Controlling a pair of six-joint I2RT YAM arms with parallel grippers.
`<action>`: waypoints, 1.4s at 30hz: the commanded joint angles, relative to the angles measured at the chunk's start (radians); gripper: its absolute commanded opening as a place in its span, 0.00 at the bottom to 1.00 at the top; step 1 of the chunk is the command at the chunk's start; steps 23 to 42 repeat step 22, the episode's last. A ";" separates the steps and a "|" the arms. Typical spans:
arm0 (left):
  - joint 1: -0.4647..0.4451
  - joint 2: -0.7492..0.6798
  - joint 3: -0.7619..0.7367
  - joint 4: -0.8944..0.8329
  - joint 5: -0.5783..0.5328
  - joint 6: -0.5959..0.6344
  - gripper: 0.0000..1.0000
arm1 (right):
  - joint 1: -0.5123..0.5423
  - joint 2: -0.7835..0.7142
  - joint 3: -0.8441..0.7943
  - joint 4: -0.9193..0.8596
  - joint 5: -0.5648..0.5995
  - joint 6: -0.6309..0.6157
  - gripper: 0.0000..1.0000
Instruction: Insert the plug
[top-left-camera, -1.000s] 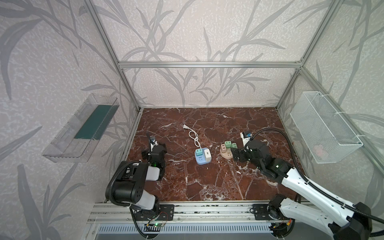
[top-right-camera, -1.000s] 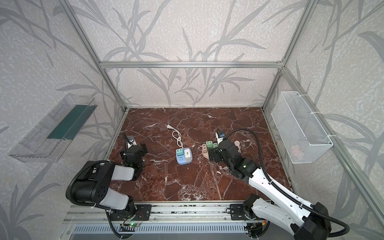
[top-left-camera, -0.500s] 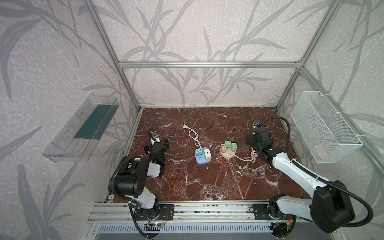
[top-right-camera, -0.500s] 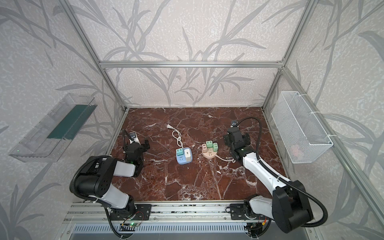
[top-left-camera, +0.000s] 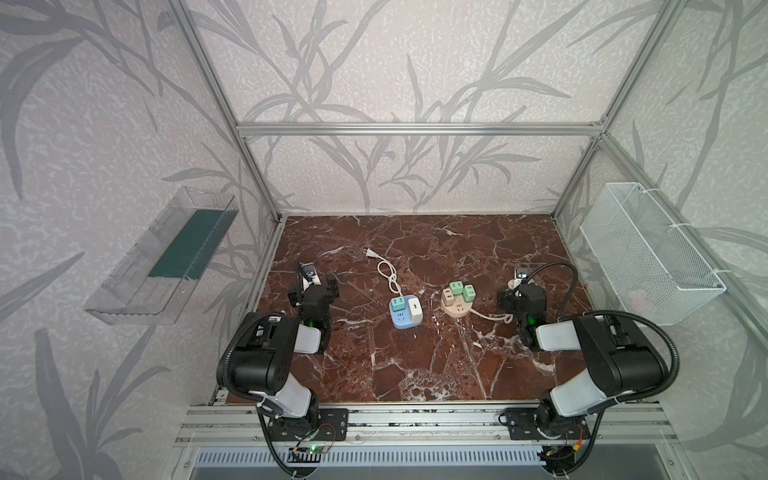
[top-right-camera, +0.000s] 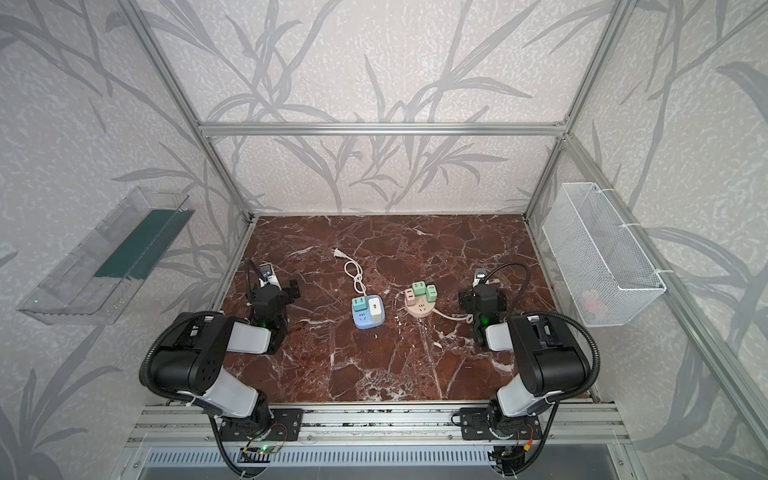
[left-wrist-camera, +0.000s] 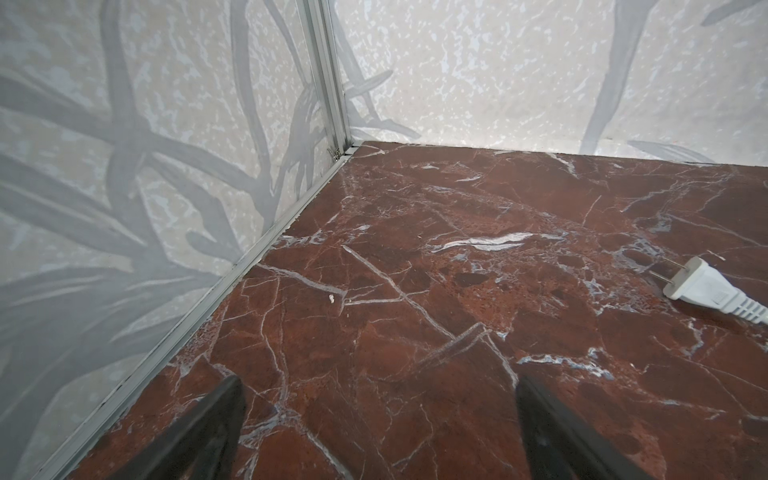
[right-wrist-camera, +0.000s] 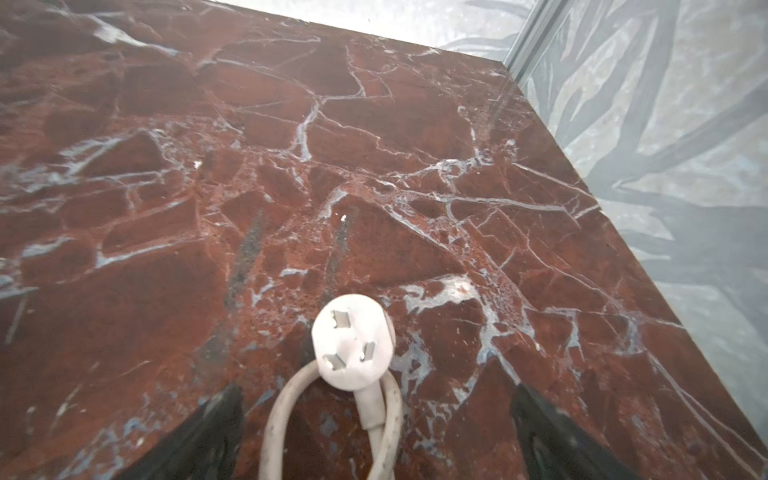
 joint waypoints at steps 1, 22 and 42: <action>0.004 0.004 0.011 0.007 0.005 0.016 0.99 | 0.004 0.007 0.001 0.181 -0.084 -0.005 0.99; 0.004 0.005 0.012 0.009 0.005 0.016 0.99 | -0.027 0.018 0.019 0.153 -0.271 -0.028 0.99; 0.004 0.005 0.012 0.009 0.005 0.016 0.99 | -0.027 0.018 0.019 0.153 -0.271 -0.028 0.99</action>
